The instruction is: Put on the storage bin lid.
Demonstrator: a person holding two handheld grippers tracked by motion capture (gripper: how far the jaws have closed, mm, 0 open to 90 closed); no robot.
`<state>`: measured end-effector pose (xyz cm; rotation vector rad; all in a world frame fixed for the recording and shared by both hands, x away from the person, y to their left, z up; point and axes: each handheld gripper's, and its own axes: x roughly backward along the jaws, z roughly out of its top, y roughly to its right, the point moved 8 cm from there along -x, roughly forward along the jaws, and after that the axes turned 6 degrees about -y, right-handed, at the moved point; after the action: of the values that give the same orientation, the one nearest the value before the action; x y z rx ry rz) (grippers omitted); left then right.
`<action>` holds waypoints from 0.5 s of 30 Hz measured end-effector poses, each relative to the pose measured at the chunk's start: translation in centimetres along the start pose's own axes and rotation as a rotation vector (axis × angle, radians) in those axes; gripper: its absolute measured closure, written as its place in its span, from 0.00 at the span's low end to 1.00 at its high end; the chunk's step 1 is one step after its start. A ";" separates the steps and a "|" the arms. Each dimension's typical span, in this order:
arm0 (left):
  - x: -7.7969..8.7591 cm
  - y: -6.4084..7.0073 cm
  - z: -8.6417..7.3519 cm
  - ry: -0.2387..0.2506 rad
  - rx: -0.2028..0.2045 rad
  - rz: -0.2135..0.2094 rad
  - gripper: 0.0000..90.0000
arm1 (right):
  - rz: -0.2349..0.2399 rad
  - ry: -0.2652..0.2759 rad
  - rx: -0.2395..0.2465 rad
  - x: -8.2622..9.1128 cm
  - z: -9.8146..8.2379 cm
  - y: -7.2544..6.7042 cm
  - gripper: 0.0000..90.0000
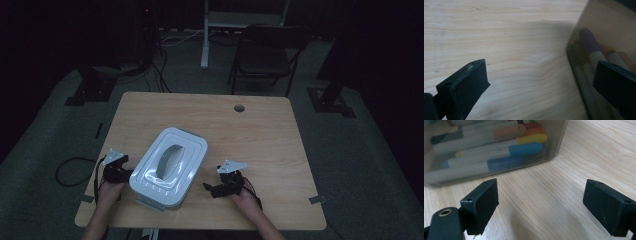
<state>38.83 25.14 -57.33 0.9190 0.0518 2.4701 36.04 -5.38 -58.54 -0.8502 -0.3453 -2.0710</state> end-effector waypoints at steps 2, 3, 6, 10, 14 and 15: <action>-0.1 0.5 -0.1 -0.002 -0.007 -0.009 0.01 | -0.004 0.004 -0.007 0.1 0.1 0.1 0.14; -0.2 0.9 -0.2 -0.009 -0.012 -0.017 0.01 | -0.015 0.014 -0.015 0.2 0.1 0.3 0.14; -0.3 1.8 -0.2 -0.010 -0.018 -0.013 0.01 | -0.019 0.027 -0.027 0.5 0.3 0.6 0.14; -0.4 2.6 -0.3 -0.010 -0.020 0.003 0.01 | -0.049 0.044 -0.050 0.9 0.3 1.2 0.14; -0.8 4.5 -0.6 -0.038 -0.039 -0.027 0.01 | -0.083 0.059 -0.073 1.7 0.2 2.2 0.14; -0.9 4.8 -0.5 -0.038 -0.042 -0.029 0.01 | -0.084 0.061 -0.077 1.8 0.2 2.3 0.14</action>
<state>36.92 20.60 -57.27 0.9409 0.0003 2.4168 37.24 -7.81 -57.30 -0.8288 -0.2735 -2.1951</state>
